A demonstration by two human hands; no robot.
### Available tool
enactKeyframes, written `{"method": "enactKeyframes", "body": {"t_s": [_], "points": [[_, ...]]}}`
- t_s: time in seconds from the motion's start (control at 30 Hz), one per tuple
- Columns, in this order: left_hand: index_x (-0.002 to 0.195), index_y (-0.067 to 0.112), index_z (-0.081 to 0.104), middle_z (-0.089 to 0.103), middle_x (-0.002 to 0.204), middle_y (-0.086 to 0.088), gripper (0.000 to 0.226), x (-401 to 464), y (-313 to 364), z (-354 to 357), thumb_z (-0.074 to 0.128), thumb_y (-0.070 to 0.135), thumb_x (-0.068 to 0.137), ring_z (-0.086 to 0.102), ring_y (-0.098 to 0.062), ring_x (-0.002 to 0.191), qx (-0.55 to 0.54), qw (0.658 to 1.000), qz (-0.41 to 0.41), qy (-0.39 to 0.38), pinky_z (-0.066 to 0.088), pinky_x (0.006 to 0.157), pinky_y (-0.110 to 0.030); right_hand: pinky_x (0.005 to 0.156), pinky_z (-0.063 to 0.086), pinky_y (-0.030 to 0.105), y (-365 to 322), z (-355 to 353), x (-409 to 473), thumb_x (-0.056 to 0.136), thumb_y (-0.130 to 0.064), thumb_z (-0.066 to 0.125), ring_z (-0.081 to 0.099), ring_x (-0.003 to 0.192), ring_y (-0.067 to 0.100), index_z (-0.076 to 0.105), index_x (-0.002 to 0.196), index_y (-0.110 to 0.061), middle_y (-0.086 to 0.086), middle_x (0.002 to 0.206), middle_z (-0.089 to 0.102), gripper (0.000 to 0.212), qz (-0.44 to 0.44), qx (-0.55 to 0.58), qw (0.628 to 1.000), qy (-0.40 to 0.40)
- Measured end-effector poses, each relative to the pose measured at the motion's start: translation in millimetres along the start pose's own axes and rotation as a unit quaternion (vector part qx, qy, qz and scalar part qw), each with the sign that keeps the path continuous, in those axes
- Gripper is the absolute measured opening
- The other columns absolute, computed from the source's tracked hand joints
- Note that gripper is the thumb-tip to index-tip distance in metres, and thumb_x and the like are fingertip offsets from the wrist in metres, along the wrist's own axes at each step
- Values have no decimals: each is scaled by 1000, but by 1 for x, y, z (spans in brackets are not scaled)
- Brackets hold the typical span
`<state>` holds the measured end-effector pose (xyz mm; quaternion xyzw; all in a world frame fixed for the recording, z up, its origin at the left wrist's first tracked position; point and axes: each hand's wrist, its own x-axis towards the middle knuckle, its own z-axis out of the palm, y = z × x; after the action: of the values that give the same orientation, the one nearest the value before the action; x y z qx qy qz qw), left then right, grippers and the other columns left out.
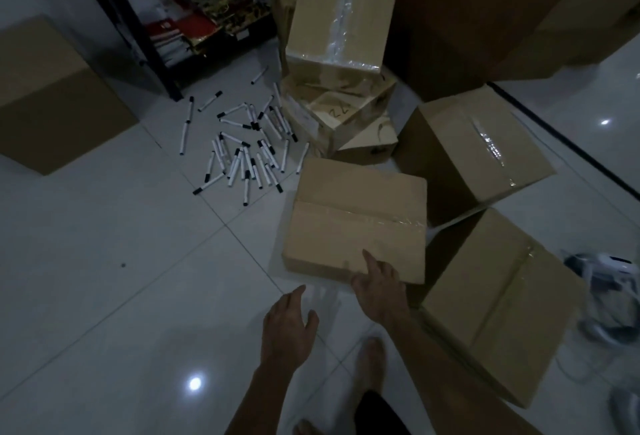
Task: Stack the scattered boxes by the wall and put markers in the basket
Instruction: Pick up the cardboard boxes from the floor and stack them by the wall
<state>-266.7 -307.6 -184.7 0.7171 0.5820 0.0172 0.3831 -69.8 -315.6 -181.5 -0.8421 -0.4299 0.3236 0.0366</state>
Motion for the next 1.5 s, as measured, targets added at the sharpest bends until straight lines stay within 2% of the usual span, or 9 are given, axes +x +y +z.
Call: {"method": "enactKeyframes", "body": {"t_s": [0.2,0.53,0.67,0.73,0.83,1.1,1.27,1.4,1.5], "points": [[148,12,37,47,143,-8,57,8,23,53,53,26,95,45,-26,130,-30,998,-13,50,39,107,-42,113,28,46,37,5,21,100,-45,42,30,140,28,20,155,-26,10,151,36,62,-71,-12,997,12],[146,6,37,43,146,-13,57,39,58,133,53,26,95,37,-31,137,-34,993,-63,93,35,110,-46,117,24,48,117,16,67,99,-50,36,20,147,30,14,156,-29,7,159,25,65,-131,-131,983,17],[152,13,28,27,158,-9,63,70,54,163,51,30,95,21,-30,146,1,991,-25,131,24,116,-47,118,18,52,136,34,97,100,-56,29,18,147,35,16,157,-27,11,160,23,65,-153,-160,972,78],[154,18,22,13,163,-4,65,90,44,173,48,35,97,7,-26,151,32,987,5,160,14,121,-46,118,14,54,137,42,112,99,-60,22,16,148,36,18,156,-27,12,161,21,66,-158,-176,964,121],[155,19,22,10,164,-5,66,117,23,189,44,44,98,0,-28,152,68,973,34,217,6,122,-46,119,11,55,136,61,131,98,-60,18,14,149,36,21,156,-28,10,162,21,66,-176,-175,954,167],[150,28,33,22,161,4,61,152,-18,218,30,57,97,5,-21,152,62,939,81,329,13,121,-52,117,9,56,133,99,148,95,-63,19,17,148,35,27,153,-33,8,161,26,66,-167,-153,941,253],[146,24,41,31,157,1,57,161,-44,200,37,49,95,7,-25,151,49,925,124,356,21,117,-56,118,3,58,108,117,136,95,-61,21,11,148,35,24,155,-32,9,162,20,67,-147,-118,950,250],[146,21,42,32,157,-2,57,161,-75,176,31,49,97,7,-25,151,66,919,155,356,23,117,-56,117,-8,59,80,141,118,94,-62,19,-1,150,36,15,157,-30,11,165,7,71,-120,-70,963,231],[147,21,40,29,158,-1,59,160,-85,166,28,51,97,5,-25,152,90,920,161,345,21,119,-54,117,-9,58,72,148,108,92,-63,22,-1,150,38,15,156,-29,14,164,7,73,-113,-55,968,219]]}}
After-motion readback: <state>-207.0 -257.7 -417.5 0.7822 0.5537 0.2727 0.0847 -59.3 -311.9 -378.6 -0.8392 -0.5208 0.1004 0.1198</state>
